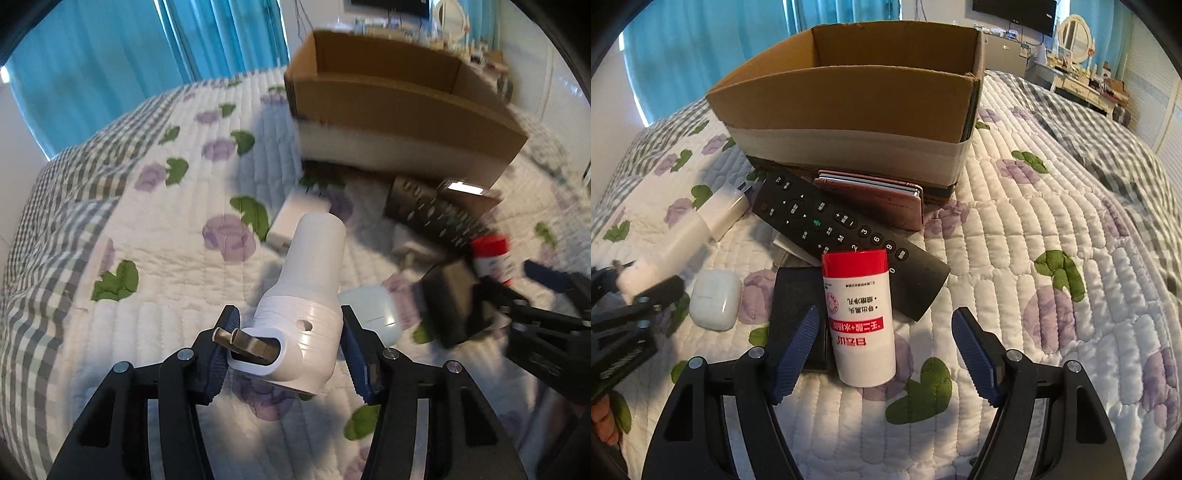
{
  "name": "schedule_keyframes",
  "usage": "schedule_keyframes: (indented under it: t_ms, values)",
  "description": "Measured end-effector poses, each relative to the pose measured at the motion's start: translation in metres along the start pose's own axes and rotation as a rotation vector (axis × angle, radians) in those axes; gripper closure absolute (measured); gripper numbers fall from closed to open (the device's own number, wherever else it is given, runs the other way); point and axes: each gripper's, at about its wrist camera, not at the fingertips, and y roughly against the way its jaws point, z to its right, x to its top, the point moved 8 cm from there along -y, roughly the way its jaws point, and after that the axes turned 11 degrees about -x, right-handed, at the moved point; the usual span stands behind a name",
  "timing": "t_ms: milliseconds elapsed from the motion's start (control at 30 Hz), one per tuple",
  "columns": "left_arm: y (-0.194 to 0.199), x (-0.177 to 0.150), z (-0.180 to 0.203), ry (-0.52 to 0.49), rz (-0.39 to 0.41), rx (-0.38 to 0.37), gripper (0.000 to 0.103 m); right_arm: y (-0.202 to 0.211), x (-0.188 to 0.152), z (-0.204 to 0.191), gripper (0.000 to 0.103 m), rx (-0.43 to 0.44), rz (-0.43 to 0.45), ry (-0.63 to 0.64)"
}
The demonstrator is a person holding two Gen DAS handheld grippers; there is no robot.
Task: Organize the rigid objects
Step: 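Grasp the red-capped white bottle with the right gripper while the left lifts the dryer, then carry the dryer and bottle over the box and open both grippers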
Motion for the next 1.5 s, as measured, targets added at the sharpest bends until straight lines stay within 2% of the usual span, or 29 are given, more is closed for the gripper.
schedule_keyframes:
  t_ms: [167,233,300,467,700,867,1000,1133,1233,1367,1500]
  values:
    - [0.012,0.003,0.005,0.012,0.022,-0.038,0.048,-0.005,0.006,0.003,0.041,-0.005,0.001,-0.025]
    - [0.013,0.005,0.006,0.013,0.027,-0.048,0.048,-0.002,0.006,-0.001,0.05,-0.013,0.011,-0.005]
    - [0.018,0.004,0.01,0.01,0.032,-0.06,0.048,0.001,0.006,-0.007,0.067,-0.001,0.019,0.014]
    - [0.03,0.006,0.017,0.001,0.059,-0.087,0.048,0.013,0.007,-0.012,0.067,0.043,0.038,0.018]
    - [0.054,0.033,0.025,-0.016,0.121,-0.111,0.048,0.066,0.033,-0.004,0.067,0.086,0.151,-0.008]
    - [0.076,0.086,0.028,-0.021,0.213,-0.139,0.048,0.108,0.078,0.004,0.067,0.102,0.25,0.003]
    - [0.083,0.137,0.032,-0.044,0.286,-0.123,0.048,0.127,0.126,0.013,0.067,0.103,0.31,0.015]
    - [0.066,0.18,0.036,-0.043,0.305,-0.167,0.048,0.128,0.161,0.021,0.067,0.092,0.334,0.013]
    - [0.033,0.201,0.033,-0.021,0.261,-0.158,0.048,0.115,0.181,0.026,0.067,0.087,0.324,0.009]
    - [-0.005,0.208,0.035,-0.003,0.208,-0.173,0.048,0.089,0.192,0.028,0.067,0.084,0.289,0.005]
    - [-0.027,0.202,0.043,-0.036,0.194,-0.167,0.045,0.062,0.192,0.027,0.067,0.099,0.249,0.002]
